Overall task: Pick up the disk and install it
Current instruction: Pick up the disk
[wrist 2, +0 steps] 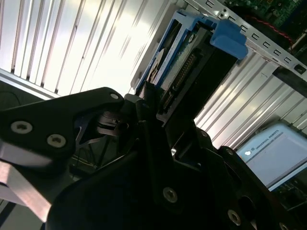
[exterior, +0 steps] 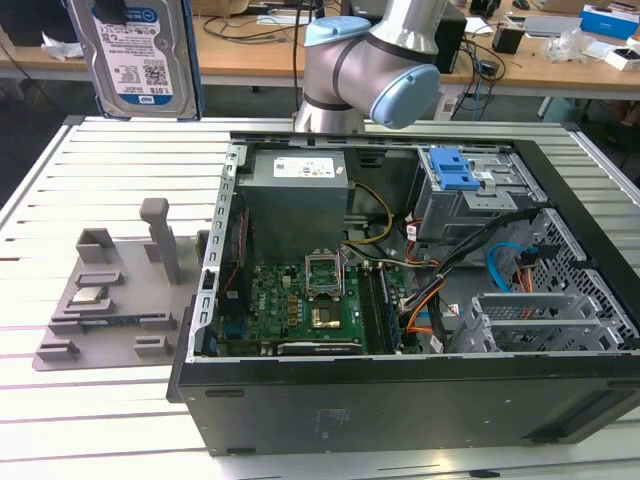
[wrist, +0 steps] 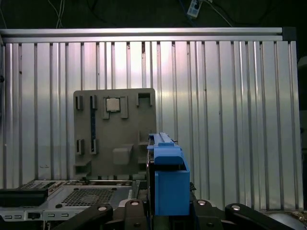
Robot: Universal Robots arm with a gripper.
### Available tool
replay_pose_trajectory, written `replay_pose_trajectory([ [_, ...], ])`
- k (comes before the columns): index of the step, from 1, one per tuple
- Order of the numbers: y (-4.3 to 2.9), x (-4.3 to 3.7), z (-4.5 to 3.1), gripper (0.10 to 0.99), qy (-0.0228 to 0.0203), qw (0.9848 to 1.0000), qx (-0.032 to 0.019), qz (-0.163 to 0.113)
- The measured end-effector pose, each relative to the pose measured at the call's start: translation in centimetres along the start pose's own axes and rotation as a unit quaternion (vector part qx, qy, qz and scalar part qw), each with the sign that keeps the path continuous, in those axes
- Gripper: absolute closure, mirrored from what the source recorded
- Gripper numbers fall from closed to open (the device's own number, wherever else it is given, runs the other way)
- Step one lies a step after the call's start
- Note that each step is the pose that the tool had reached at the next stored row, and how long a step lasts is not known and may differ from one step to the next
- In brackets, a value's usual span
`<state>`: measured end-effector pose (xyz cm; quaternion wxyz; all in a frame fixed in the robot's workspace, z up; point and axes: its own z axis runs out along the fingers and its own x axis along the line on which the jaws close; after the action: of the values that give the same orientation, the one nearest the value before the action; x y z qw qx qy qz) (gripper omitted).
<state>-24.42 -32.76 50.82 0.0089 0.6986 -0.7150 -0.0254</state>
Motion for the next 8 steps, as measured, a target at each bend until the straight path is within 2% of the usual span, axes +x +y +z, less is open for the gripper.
replay_pose_trajectory([
  [6, -2.07, -0.05, -0.10, 0.722, 0.0001, 1.0000, -0.0001, 0.000],
  [8, -2.47, -0.06, -0.12, 0.722, 0.0001, 1.0000, -0.0002, 0.000],
])
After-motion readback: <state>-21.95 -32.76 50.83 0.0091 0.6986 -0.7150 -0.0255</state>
